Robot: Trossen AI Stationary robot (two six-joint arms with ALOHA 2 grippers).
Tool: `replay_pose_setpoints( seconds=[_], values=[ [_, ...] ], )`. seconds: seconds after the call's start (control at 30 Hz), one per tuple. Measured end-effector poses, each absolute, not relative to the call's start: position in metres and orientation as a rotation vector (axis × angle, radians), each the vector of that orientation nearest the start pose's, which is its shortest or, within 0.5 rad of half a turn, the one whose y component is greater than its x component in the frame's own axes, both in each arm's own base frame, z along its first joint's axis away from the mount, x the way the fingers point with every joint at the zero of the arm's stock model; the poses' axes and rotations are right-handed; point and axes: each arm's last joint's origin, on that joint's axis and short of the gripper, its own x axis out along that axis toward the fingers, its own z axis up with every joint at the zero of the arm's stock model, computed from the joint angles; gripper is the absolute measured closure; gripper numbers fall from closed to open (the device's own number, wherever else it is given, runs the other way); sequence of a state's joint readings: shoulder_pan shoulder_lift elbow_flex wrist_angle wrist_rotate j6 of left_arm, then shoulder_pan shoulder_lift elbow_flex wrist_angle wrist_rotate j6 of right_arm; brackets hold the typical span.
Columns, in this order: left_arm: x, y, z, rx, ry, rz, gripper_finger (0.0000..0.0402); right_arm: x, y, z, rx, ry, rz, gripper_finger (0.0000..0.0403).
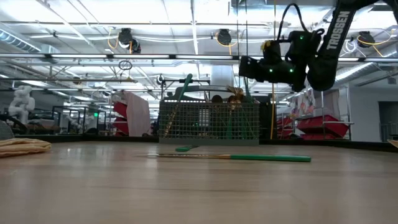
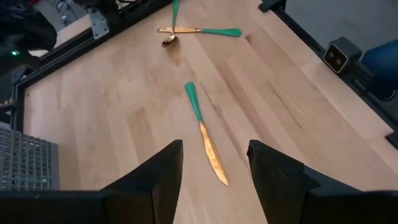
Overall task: Sort silverware
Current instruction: Put the green fork into the gray silverware holder
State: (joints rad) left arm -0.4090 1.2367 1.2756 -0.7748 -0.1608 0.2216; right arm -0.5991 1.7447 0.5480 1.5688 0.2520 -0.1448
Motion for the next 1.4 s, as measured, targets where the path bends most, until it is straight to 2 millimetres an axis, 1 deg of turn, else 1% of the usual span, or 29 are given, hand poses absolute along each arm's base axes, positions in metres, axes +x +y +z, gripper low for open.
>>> replay_pose_setpoints(
  seconds=[0.13, 0.3, 0.33, 0.47, 0.6, 0.63, 0.73, 0.93, 1.23, 1.4],
  values=[
    [0.226, -0.093, 0.352, 0.424, 0.664, -0.317, 0.0212, 0.243, -0.181, 0.183, -0.181, -0.288, -0.880, 0.0403],
    [0.223, -0.091, 0.348, 0.422, 0.675, -0.312, 0.0212, 0.243, -0.182, 0.181, -0.168, -0.289, -0.855, 0.0403],
    [0.223, -0.091, 0.348, 0.422, 0.674, -0.311, 0.0212, 0.243, -0.182, 0.183, -0.174, -0.297, -0.834, 0.0403],
    [0.223, -0.091, 0.348, 0.421, 0.674, -0.309, 0.0212, 0.251, -0.180, 0.205, -0.248, -0.364, -0.790, 0.0403],
    [0.224, -0.091, 0.349, 0.418, 0.664, -0.307, 0.0212, 0.256, -0.187, 0.215, -0.308, -0.381, -0.809, 0.0403],
    [0.224, -0.092, 0.350, 0.417, 0.658, -0.307, 0.0212, 0.256, -0.191, 0.214, -0.303, -0.371, -0.829, 0.0403],
    [0.224, -0.092, 0.350, 0.417, 0.656, -0.306, 0.0212, 0.253, -0.201, 0.203, -0.271, -0.326, -0.868, 0.0403],
    [0.224, -0.092, 0.349, 0.418, 0.658, -0.306, 0.0212, 0.253, -0.210, 0.185, -0.204, -0.291, -0.871, 0.0403],
    [0.224, -0.091, 0.349, 0.412, 0.663, -0.304, 0.0212, 0.255, -0.208, 0.183, -0.152, -0.299, -0.853, 0.0400],
    [0.223, -0.091, 0.348, 0.414, 0.676, -0.304, 0.0212, 0.256, -0.209, 0.178, -0.107, -0.265, -0.848, 0.0377]
  ],
)
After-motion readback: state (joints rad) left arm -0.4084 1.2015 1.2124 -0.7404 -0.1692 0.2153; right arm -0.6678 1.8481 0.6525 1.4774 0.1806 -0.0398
